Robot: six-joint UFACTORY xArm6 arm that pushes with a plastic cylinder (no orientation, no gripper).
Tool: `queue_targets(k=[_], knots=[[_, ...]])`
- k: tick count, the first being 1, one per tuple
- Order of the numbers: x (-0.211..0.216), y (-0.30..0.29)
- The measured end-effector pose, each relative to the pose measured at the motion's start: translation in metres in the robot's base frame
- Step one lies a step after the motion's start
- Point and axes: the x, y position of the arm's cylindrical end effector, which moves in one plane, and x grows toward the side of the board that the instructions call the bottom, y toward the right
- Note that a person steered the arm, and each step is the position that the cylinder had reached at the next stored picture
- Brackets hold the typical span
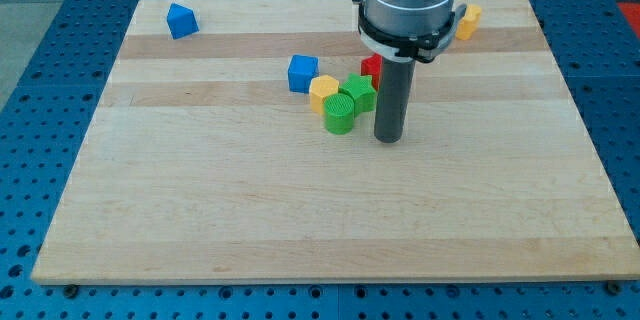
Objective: Move the green circle to the bottom of the blue cube
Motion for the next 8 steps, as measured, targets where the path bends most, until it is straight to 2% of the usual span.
queue_targets(k=[8], knots=[[-0.008, -0.036]])
